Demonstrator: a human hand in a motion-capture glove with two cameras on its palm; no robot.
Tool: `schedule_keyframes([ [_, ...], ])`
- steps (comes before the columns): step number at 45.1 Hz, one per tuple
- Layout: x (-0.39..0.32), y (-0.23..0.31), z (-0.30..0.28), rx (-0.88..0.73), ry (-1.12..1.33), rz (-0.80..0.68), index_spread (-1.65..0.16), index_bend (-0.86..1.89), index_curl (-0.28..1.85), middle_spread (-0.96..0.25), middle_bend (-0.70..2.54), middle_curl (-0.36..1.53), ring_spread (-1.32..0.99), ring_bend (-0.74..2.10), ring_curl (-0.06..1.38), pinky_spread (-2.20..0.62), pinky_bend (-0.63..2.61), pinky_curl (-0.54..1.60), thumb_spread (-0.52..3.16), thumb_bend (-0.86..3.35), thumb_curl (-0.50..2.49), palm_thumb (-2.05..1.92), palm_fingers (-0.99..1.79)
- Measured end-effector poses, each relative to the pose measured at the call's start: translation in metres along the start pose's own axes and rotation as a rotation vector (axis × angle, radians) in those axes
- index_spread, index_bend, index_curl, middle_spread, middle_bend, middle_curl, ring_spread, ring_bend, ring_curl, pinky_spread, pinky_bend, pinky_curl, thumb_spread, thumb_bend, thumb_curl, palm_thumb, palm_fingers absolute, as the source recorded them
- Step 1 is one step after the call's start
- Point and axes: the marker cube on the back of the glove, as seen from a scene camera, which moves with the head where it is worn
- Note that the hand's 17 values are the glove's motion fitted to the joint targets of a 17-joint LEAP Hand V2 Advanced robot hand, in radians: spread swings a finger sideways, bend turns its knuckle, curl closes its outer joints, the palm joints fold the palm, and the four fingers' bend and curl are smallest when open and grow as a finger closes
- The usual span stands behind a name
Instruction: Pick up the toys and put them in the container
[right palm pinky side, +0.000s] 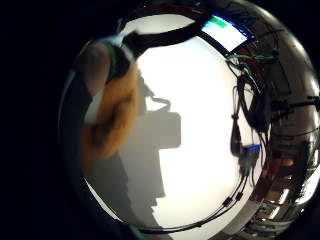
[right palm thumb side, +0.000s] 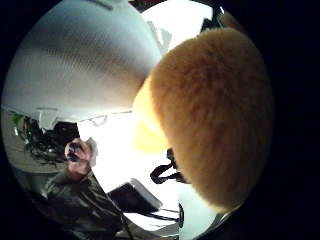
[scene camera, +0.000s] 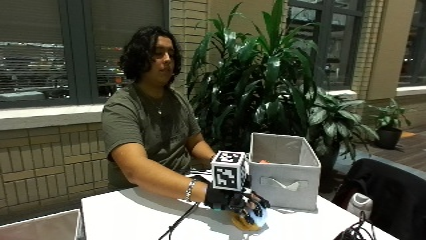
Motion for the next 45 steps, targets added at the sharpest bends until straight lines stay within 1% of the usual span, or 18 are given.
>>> schedule_keyframes([
  [1,0.002,0.000,0.000,-0.001,-0.005,0.008,-0.38,0.55,0.48,-0.21,0.16,0.54,-0.14,0.29,0.35,-0.04,0.74,0.38,1.22,0.11,0.35,0.23,0.21],
  [2,0.003,0.000,-0.001,-0.004,-0.010,0.016,-0.38,0.56,0.49,-0.22,0.13,0.53,-0.17,0.39,0.39,-0.07,0.78,0.39,1.24,0.13,0.36,0.26,0.31],
  [3,0.004,0.001,-0.001,-0.007,-0.015,0.023,-0.38,0.57,0.49,-0.23,0.11,0.52,-0.19,0.40,0.38,-0.09,0.79,0.38,1.26,0.14,0.37,0.29,0.34],
  [6,0.004,0.007,-0.004,0.002,-0.007,0.033,-0.38,0.59,0.52,-0.19,0.01,0.46,-0.25,0.56,0.44,-0.15,0.88,0.40,1.30,0.19,0.40,0.36,0.36],
  [7,0.004,0.010,-0.006,0.011,0.003,0.032,-0.38,0.59,0.53,-0.19,0.03,0.45,-0.27,0.60,0.46,-0.17,0.90,0.41,1.31,0.19,0.41,0.38,0.36],
  [8,0.005,0.013,-0.007,0.023,0.013,0.031,-0.38,0.57,0.53,-0.19,0.10,0.46,-0.29,0.67,0.48,-0.18,0.91,0.41,1.32,0.21,0.42,0.40,0.43],
  [10,0.007,0.022,-0.012,0.051,0.026,0.028,-0.38,0.53,0.53,-0.21,0.20,0.48,-0.32,0.71,0.50,-0.21,0.91,0.40,1.34,0.23,0.43,0.44,0.51],
  [14,0.014,0.044,-0.025,0.104,0.029,0.038,-0.38,0.45,0.54,-0.26,0.28,0.52,-0.37,0.81,0.54,-0.24,0.95,0.41,1.33,0.25,0.47,0.51,0.65],
  [18,0.017,0.069,-0.058,0.173,-0.030,0.036,-0.39,0.39,0.55,-0.30,0.34,0.55,-0.40,0.87,0.57,-0.27,0.99,0.42,1.31,0.26,0.51,0.55,0.71],
  [22,0.016,0.083,-0.118,0.315,-0.086,0.018,-0.39,0.36,0.58,-0.33,0.38,0.58,-0.42,0.89,0.60,-0.28,1.01,0.43,1.29,0.26,0.53,0.57,0.71],
  [25,-0.012,0.100,-0.162,0.413,-0.112,-0.060,-0.40,0.34,0.59,-0.35,0.40,0.59,-0.43,0.91,0.62,-0.29,1.02,0.43,1.28,0.26,0.55,0.58,0.71],
  [28,-0.050,0.112,-0.208,0.517,-0.085,-0.151,-0.41,0.32,0.61,-0.37,0.41,0.61,-0.44,0.92,0.62,-0.30,1.03,0.43,1.27,0.25,0.57,0.58,0.71],
  [31,-0.083,0.107,-0.258,0.617,-0.007,-0.240,-0.42,0.31,0.63,-0.38,0.43,0.63,-0.45,0.92,0.63,-0.31,1.05,0.43,1.24,0.24,0.59,0.59,0.74],
  [34,-0.119,0.093,-0.292,0.686,0.074,-0.335,-0.43,0.30,0.65,-0.40,0.45,0.64,-0.46,0.92,0.63,-0.31,1.06,0.43,1.22,0.22,0.61,0.58,0.76],
  [36,-0.154,0.084,-0.308,0.685,0.024,-0.370,-0.43,0.30,0.67,-0.41,0.46,0.65,-0.47,0.92,0.64,-0.31,1.06,0.43,1.21,0.22,0.63,0.58,0.76],
  [39,-0.211,0.068,-0.325,0.636,-0.183,-0.364,-0.44,0.30,0.69,-0.41,0.46,0.67,-0.47,0.92,0.64,-0.31,1.07,0.43,1.19,0.21,0.65,0.59,0.76],
  [40,-0.224,0.061,-0.326,0.624,-0.211,-0.366,-0.44,0.29,0.70,-0.42,0.46,0.67,-0.47,0.92,0.65,-0.32,1.07,0.43,1.18,0.20,0.65,0.59,0.76],
  [45,-0.258,0.016,-0.314,0.603,-0.125,-0.469,-0.46,0.29,0.75,-0.43,0.46,0.69,-0.47,0.91,0.65,-0.32,1.09,0.43,1.16,0.19,0.68,0.59,0.74],
])
